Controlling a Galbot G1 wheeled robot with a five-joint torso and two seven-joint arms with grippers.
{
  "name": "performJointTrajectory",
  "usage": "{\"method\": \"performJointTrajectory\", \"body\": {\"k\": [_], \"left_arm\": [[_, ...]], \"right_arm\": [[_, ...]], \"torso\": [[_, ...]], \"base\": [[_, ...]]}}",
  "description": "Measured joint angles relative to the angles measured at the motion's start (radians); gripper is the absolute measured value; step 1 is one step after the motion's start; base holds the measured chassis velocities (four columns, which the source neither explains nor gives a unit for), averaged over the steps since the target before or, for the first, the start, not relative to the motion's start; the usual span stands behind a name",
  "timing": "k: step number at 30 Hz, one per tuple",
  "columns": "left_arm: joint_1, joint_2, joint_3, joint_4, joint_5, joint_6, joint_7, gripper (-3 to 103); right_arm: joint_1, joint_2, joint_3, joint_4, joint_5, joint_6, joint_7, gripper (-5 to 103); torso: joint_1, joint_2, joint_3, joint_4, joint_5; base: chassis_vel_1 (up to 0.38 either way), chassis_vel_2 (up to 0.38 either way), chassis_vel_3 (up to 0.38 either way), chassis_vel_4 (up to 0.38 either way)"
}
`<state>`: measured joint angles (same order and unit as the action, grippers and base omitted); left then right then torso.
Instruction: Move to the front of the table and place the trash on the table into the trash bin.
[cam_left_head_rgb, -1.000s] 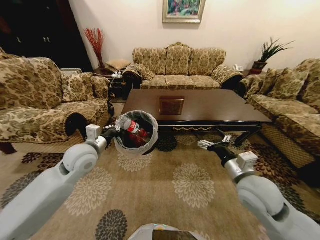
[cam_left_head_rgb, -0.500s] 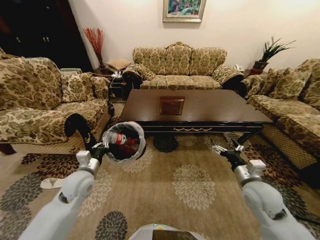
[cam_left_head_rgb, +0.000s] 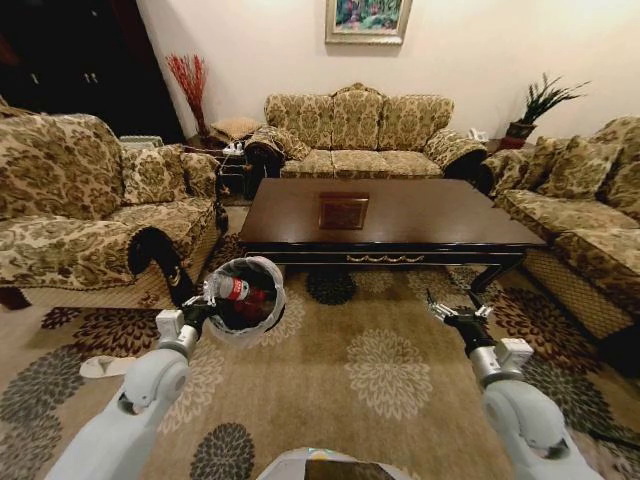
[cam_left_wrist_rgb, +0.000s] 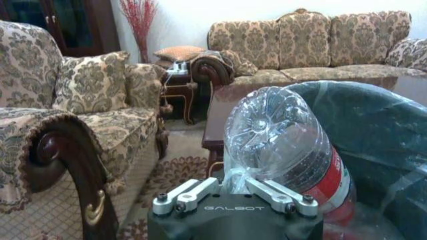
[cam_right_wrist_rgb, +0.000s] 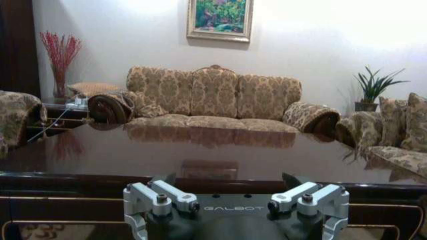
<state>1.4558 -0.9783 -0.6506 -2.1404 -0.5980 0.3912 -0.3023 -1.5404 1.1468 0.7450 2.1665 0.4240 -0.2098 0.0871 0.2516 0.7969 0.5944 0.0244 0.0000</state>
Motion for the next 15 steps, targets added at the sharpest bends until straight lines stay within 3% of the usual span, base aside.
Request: {"method": "performJointTrajectory", "body": {"k": [15], "left_arm": [[-0.033,-0.006,0.032,0.024,-0.034,-0.035,-0.016,1]], "right_arm": [[0.018,-0.007,-0.015,0.009,0.001,-0.007,0.01,100]], "torso": [[0.0,0.0,0.0,0.0,-0.0001]], "base": [[0.0,0.0,0.0,0.0]]}}
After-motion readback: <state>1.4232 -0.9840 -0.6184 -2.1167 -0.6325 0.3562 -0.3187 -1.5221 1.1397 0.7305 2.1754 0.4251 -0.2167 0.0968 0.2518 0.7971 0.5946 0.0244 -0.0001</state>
